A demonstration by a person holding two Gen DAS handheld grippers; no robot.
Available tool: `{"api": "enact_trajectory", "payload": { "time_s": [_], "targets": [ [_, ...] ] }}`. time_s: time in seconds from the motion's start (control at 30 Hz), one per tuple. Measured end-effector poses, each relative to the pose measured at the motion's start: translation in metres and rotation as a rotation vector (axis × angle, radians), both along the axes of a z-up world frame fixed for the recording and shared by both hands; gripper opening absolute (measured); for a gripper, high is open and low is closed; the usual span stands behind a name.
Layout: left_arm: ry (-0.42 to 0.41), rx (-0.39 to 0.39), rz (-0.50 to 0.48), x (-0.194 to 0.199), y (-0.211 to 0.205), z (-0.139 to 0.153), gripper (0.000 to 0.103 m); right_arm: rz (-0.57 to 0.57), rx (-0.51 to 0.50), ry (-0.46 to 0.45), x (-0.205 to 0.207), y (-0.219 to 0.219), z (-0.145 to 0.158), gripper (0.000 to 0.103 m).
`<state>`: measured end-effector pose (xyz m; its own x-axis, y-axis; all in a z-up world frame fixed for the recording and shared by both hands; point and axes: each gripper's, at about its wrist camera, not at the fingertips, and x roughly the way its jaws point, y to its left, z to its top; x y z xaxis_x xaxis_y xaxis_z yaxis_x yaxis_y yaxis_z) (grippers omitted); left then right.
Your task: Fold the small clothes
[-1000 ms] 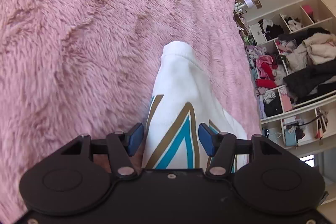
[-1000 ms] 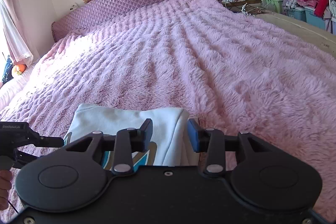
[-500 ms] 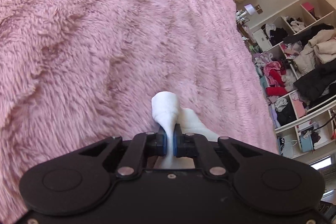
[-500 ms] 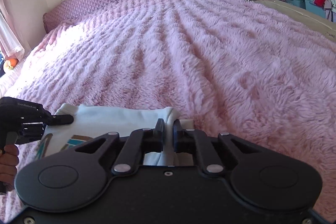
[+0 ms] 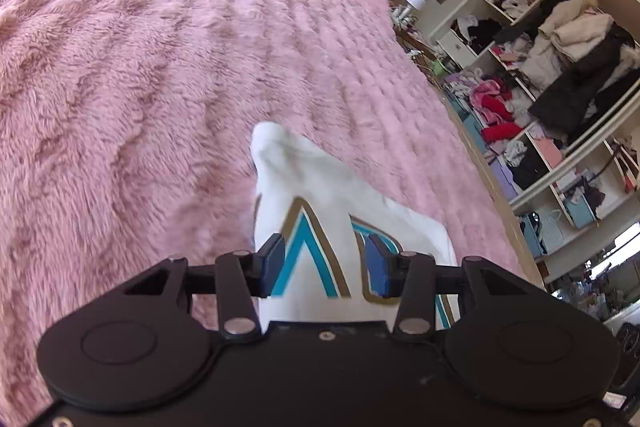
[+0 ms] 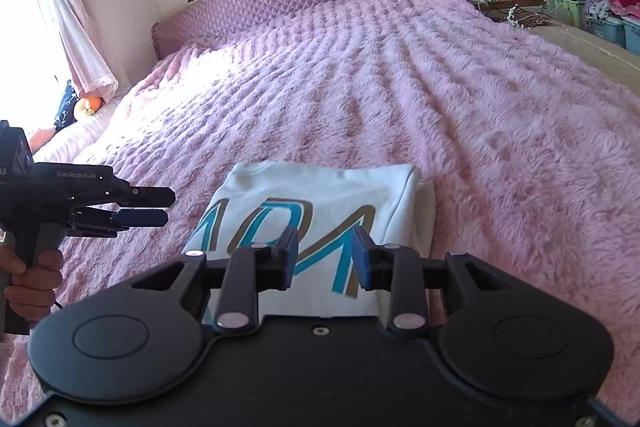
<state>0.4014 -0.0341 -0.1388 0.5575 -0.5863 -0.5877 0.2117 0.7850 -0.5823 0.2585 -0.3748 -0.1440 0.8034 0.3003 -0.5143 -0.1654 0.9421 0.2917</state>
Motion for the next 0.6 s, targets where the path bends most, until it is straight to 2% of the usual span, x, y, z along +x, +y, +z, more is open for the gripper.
{"api": "enact_trajectory", "payload": {
  "time_s": [0.13, 0.17, 0.2, 0.27, 0.37, 0.43, 0.47, 0.5, 0.57, 0.6],
  "targets": [
    [0.04, 0.007, -0.063, -0.039, -0.017, -0.022, 0.046, -0.044, 0.002, 0.095, -0.008, 0.001, -0.025, 0.03],
    [0.044, 0.028, -0.072, -0.041, -0.02, -0.031, 0.046, -0.064, -0.006, 0.115, -0.007, -0.001, -0.033, 0.024],
    [0.024, 0.059, -0.083, -0.044, -0.027, -0.041, 0.046, -0.073, -0.011, 0.117, -0.007, -0.004, -0.04, 0.015],
    [0.014, 0.099, -0.097, -0.044, -0.034, -0.058, 0.047, -0.065, -0.005, 0.117, -0.006, -0.008, -0.05, 0.013],
    [0.005, 0.122, -0.089, -0.047, -0.037, -0.059, 0.047, -0.077, 0.011, 0.127, -0.007, -0.01, -0.046, 0.013],
    [0.005, 0.113, -0.068, -0.053, -0.033, -0.047, 0.045, -0.105, 0.0, 0.112, -0.017, -0.009, -0.033, 0.015],
    [0.011, 0.097, -0.06, -0.058, -0.028, -0.037, 0.045, -0.123, -0.007, 0.091, -0.025, -0.011, -0.026, 0.022],
    [0.009, 0.071, -0.056, -0.068, -0.024, -0.031, 0.046, -0.149, -0.019, 0.065, -0.038, -0.012, -0.02, 0.029],
    [0.0, 0.009, -0.059, -0.089, -0.015, -0.023, 0.047, -0.182, -0.019, 0.053, -0.056, -0.018, -0.015, 0.036],
    [-0.003, -0.01, -0.066, -0.101, -0.013, -0.022, 0.048, -0.187, 0.012, 0.06, -0.066, -0.023, -0.015, 0.036]
  ]
}}
